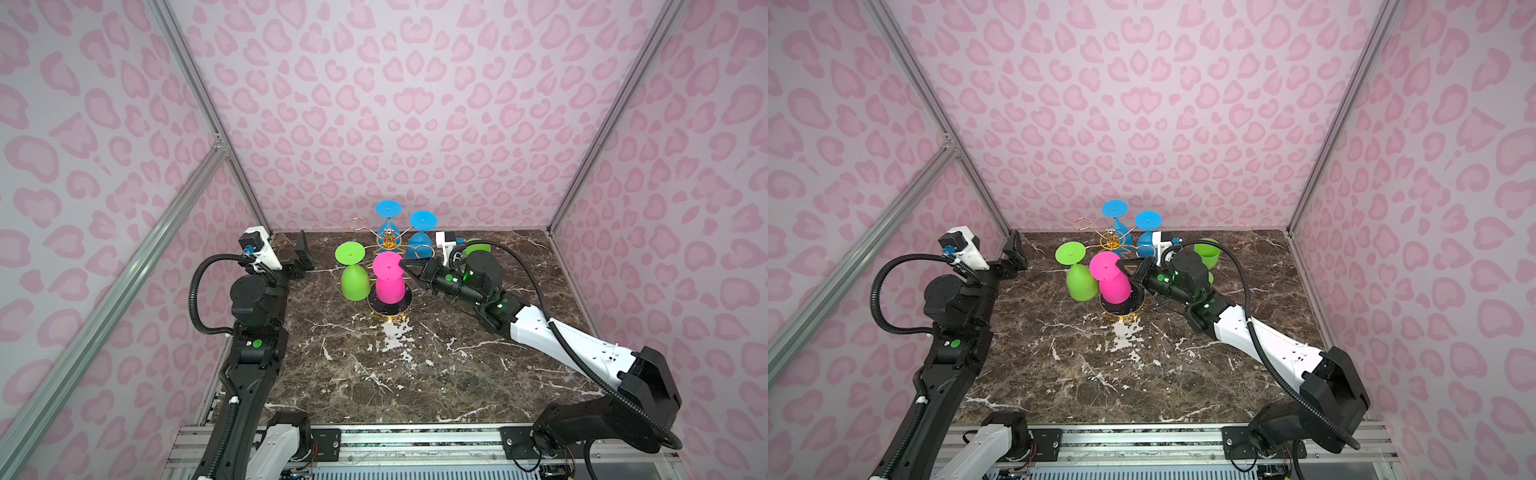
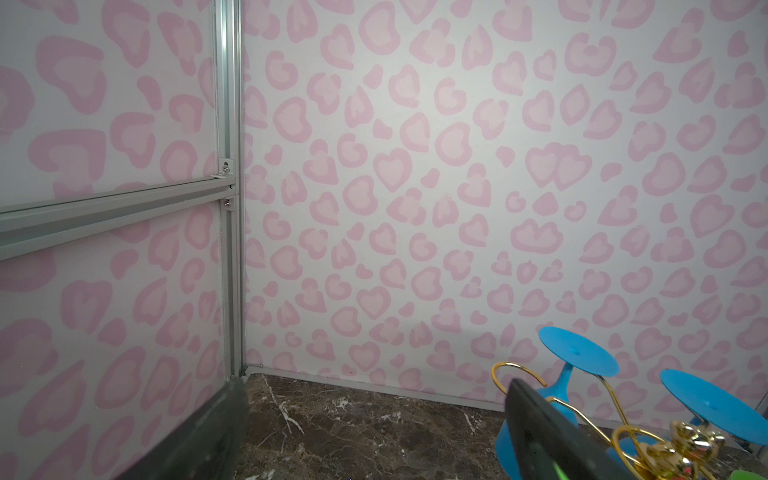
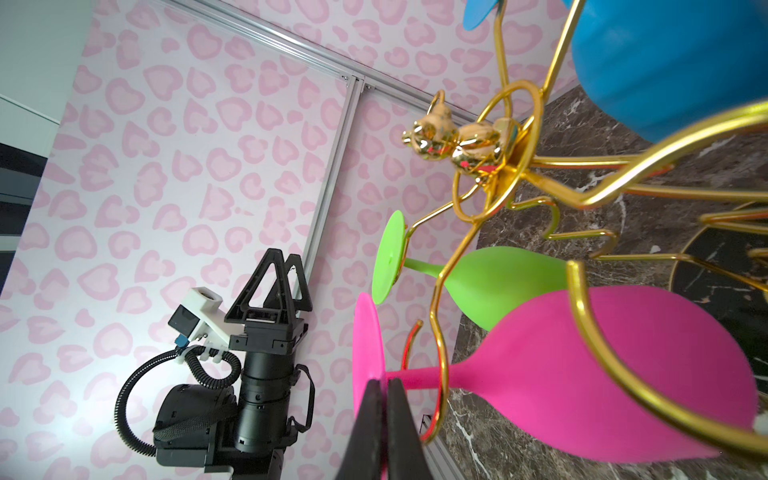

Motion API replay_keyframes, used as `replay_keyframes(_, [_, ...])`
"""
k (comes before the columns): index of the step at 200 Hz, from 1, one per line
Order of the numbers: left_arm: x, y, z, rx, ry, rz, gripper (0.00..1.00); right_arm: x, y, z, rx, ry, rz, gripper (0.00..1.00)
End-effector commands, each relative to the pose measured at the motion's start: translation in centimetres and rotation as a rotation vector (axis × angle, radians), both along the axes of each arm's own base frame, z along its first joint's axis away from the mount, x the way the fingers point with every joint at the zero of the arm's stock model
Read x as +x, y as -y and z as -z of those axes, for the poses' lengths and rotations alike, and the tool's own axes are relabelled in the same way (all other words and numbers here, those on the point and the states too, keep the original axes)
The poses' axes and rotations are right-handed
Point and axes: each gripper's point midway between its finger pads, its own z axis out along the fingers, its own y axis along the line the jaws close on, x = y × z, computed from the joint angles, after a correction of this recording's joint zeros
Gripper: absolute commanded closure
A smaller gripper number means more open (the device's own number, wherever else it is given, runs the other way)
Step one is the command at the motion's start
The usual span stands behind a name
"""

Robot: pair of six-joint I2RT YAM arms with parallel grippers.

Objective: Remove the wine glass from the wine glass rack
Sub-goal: 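Close the right gripper on the magenta glass base and slide it off the rack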

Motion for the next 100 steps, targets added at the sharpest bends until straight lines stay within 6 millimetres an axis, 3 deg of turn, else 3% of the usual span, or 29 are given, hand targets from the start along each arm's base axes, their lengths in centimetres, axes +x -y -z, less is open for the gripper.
replay_keyframes(1, [-0.20, -0.02, -0.33, 0.008, 0.014, -0.005, 0.03, 0.31, 0.44, -1.22, 0.024, 0.030, 0.027, 1.00])
replay_keyframes(100, [-0.37, 0.03, -0.50, 0.008, 0.019, -0.003, 0.03, 1.21, -0.21, -1.45, 0.042, 0.024, 0.030, 1.00])
